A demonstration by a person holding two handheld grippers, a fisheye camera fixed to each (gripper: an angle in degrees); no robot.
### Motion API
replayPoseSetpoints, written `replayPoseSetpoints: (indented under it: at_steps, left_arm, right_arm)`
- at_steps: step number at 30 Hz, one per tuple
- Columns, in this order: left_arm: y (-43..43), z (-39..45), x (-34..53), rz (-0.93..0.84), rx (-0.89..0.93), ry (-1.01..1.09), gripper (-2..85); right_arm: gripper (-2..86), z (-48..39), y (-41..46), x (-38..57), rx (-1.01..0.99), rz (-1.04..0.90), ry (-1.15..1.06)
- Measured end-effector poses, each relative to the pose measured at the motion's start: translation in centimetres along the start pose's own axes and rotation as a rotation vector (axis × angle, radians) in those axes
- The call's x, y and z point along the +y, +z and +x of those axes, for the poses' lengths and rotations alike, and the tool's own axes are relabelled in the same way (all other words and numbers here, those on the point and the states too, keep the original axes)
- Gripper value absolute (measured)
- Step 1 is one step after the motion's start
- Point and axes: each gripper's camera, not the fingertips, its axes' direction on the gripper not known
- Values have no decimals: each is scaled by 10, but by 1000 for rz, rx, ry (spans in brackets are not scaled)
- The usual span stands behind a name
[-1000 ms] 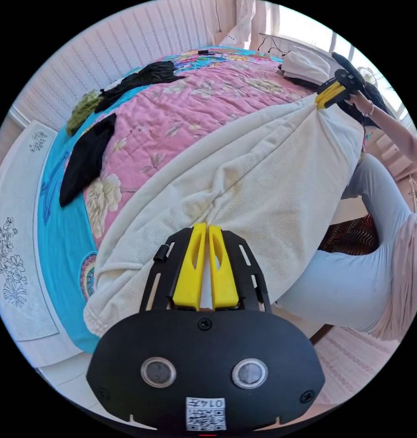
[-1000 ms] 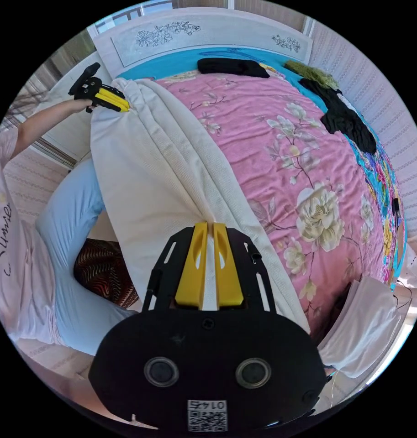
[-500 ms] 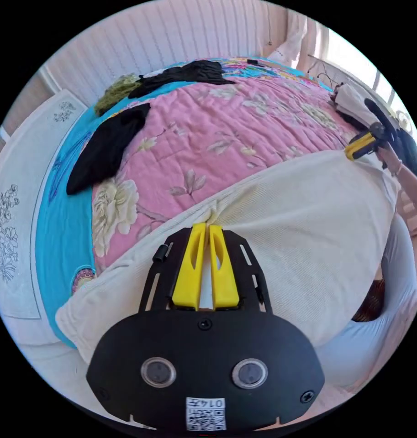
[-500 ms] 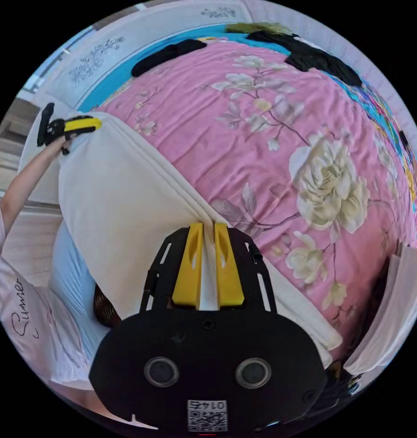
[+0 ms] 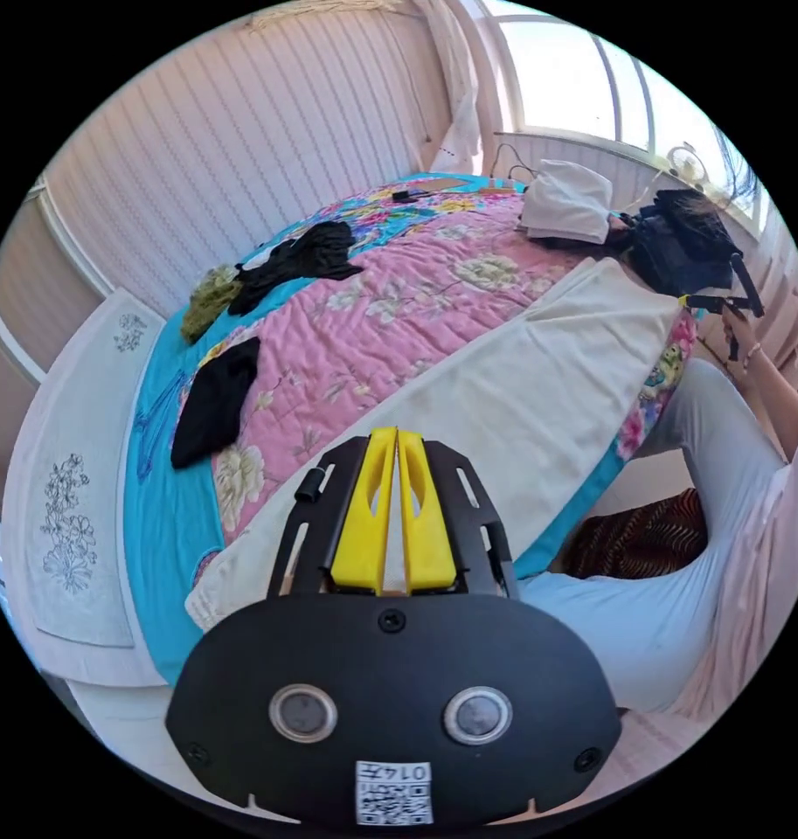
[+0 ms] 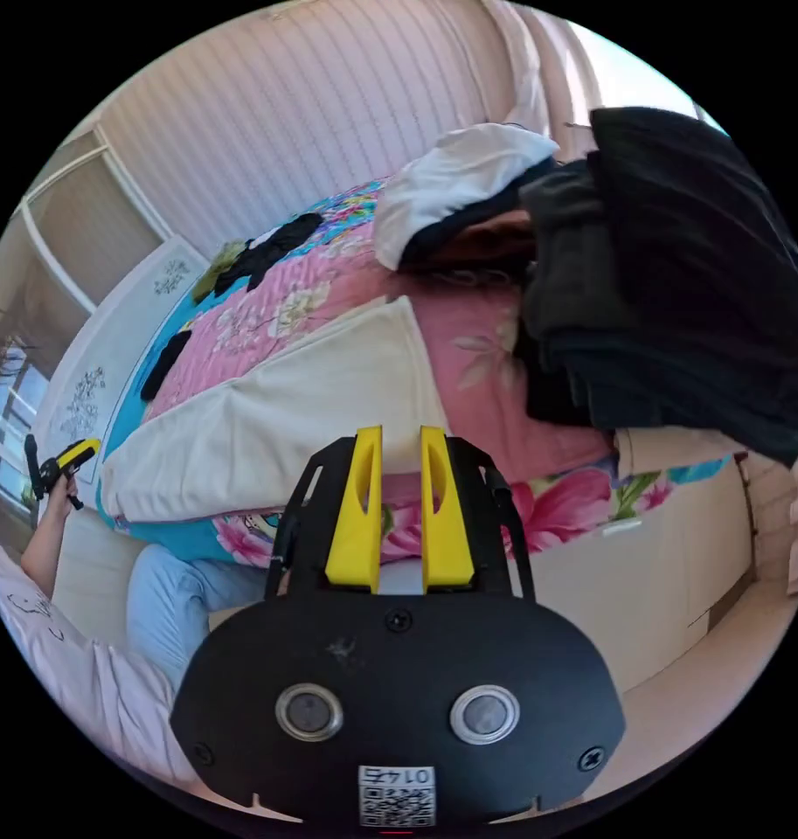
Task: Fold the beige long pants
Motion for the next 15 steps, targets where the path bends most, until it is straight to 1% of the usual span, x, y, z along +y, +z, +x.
replayPoseSetpoints:
  at_steps: [1,4,6,7,9,12,15]
  left_arm:
    - [4,11,-11,13,13,22,-10]
    - [28,65,-78,74,159,116,-9]
    - [50,112,-134,121,257,195,-6]
    - [57,125,-149,124,270,218,-5]
    - [86,173,-204,113,295,311,2]
    - [127,224,-263,71,368,373,18]
    - [172,269,-304,-2,388,431,48]
  right_arm:
    - [82,22,-1,15,-17,9,61]
    - [102,62,4,39,-97,57,180]
    - [106,77,11,50,-140,88,209]
    - [108,85,15,56,-161,90,209]
    - [112,96,22,65,-176,71,201]
    - [118,110,31,77,-185,16,171]
    - [118,124,31,86,-208,36,140]
